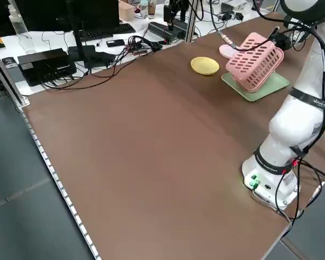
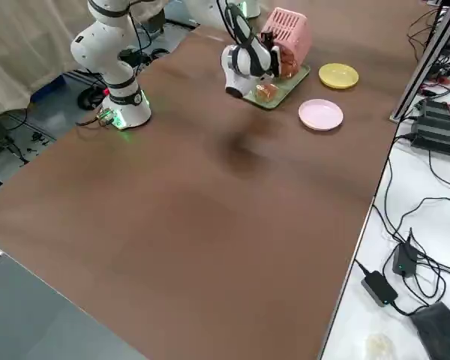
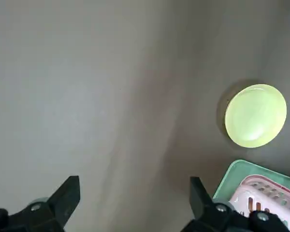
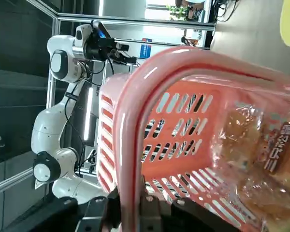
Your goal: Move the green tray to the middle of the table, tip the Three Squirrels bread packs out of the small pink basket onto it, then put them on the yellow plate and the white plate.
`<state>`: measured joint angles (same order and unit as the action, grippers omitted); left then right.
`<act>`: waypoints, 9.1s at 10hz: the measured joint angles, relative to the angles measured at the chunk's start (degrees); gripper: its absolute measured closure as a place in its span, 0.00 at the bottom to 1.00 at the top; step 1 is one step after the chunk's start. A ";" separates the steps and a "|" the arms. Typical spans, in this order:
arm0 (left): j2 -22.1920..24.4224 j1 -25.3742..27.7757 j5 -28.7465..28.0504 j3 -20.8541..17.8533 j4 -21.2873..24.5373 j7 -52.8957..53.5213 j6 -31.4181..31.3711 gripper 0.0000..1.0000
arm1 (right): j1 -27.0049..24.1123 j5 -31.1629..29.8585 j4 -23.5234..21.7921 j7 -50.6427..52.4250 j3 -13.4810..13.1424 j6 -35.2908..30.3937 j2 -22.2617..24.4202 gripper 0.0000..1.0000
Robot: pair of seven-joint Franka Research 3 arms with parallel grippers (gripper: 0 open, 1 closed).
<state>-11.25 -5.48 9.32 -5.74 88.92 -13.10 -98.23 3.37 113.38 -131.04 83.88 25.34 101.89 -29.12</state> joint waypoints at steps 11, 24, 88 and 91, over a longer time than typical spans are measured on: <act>-0.02 -0.03 0.00 0.18 0.00 0.00 0.00 0.00 | -1.11 -1.85 -4.91 0.12 -2.57 -0.34 5.76 0.92; -0.02 -0.03 0.00 0.28 0.00 -0.24 0.00 0.00 | -0.83 -2.46 -8.30 -0.06 -3.83 -3.40 9.28 0.92; -1.25 0.66 -0.16 0.31 0.07 -0.37 0.02 0.00 | 11.12 14.57 15.28 -3.18 -0.38 -4.78 -7.64 0.92; -1.35 1.14 -0.16 0.23 0.13 -0.37 0.28 0.00 | 10.56 14.47 15.07 -4.69 -0.48 -5.01 -7.18 0.92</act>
<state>-12.60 -4.34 9.16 -5.51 89.05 -13.47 -97.95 13.93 127.85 -115.97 79.19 24.85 96.88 -36.30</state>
